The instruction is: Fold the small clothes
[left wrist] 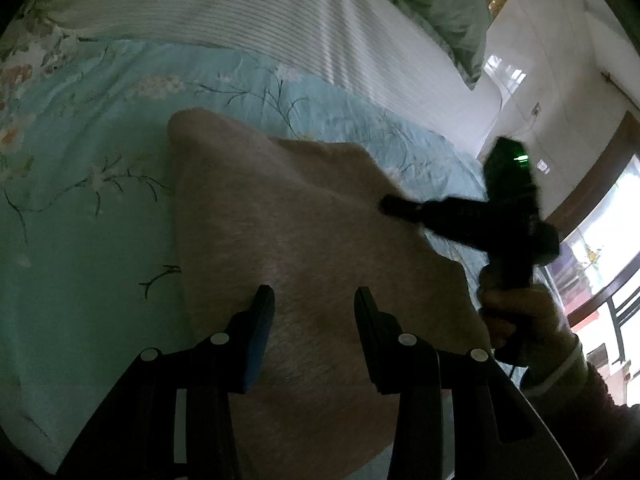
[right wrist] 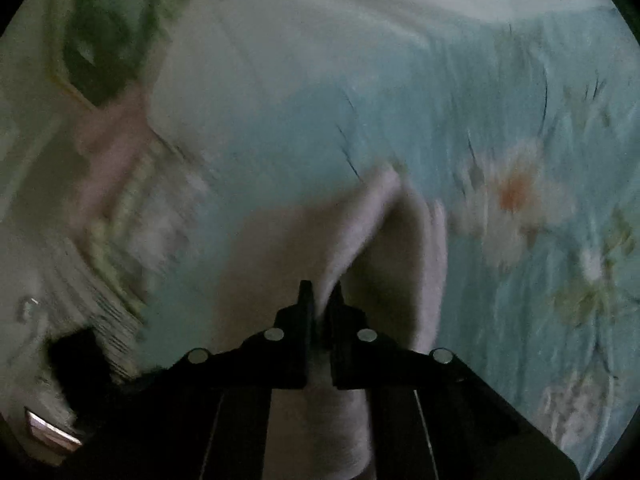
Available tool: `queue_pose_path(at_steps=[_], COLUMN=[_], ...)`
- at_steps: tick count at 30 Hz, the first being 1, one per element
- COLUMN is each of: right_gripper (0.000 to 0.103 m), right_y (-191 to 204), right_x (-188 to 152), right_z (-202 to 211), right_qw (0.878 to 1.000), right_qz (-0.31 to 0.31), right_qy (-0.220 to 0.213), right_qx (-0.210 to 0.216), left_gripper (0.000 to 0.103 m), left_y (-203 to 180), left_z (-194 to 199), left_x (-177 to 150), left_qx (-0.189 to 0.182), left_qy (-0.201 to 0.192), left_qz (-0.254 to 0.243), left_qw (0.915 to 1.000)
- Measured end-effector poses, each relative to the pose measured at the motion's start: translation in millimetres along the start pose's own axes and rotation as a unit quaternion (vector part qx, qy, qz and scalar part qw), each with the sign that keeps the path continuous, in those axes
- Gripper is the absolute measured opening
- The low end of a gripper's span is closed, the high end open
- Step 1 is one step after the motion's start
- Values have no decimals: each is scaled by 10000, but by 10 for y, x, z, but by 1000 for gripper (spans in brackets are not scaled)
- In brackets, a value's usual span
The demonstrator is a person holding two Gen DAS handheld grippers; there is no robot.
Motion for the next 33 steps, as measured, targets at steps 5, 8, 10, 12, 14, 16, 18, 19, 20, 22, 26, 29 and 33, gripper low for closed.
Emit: queue_pose_path(at_steps=[5, 8, 10, 12, 14, 16, 18, 19, 20, 22, 26, 29, 33], right_gripper=[7, 8, 14, 15, 15, 15, 28, 32, 34, 34, 0, 4, 4], right_y=[-324, -476, -429, -287, -100, 102, 258, 304, 310, 141, -233, -131, 18], right_x=[-192, -269, -227, -159, -98, -77, -154, -219, -270, -402, -465, -477, -701], right_z=[-358, -421, -277, -46, 115, 154, 89, 21, -57, -271, -269, 69, 501], right_qw=[9943, 9935, 9938, 9944, 9972, 9988, 9993, 9988, 9980, 9915, 9916, 9929, 9966], right_qz=[25, -297, -379, -198, -93, 14, 104, 170, 248, 346, -180, 2, 310], right_qy=[594, 655, 480, 198, 76, 90, 317, 424, 495, 719, 745, 429, 310], right_qx=[-884, -878, -925, -1015, -735, -479, -159, -158, -318, -1027, -1039, -1110, -695], left_gripper=[41, 41, 39, 38, 39, 39, 39, 39, 39, 39, 29, 29, 31], left_y=[-10, 94, 137, 102, 33, -23, -32, -13, 28, 111, 443, 413, 163], left_z=[-15, -189, -302, -310, -247, -162, -116, -116, -140, -214, -473, -437, -202], left_x=[25, -38, -96, -108, -78, -24, 64, 130, 196, 283, 338, 340, 217], left_qx=[-8, -119, -38, 94, 192, 208, 182, 156, 171, 385, 656, 646, 764], left_qy=[20, 161, 236, 270, 317, 227, 124, 56, 18, 0, 208, 253, 198], left_qz=[-89, 58, 11, -99, -167, -249, -233, -159, -69, 20, 314, 155, -103], left_qw=[10000, 9998, 9997, 9995, 9992, 9992, 9995, 9997, 9998, 9993, 9971, 9975, 9968])
Point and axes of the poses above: each gripper's, at about its wrist camera, not at the fingertips, and z roughly against the way its jaws point, y to its left, x to its top, the point moved 1 cm from there along -z, roughly the way its jaws point, and after that the axes turned 15 degrees about -x, right-handed, at the moved point
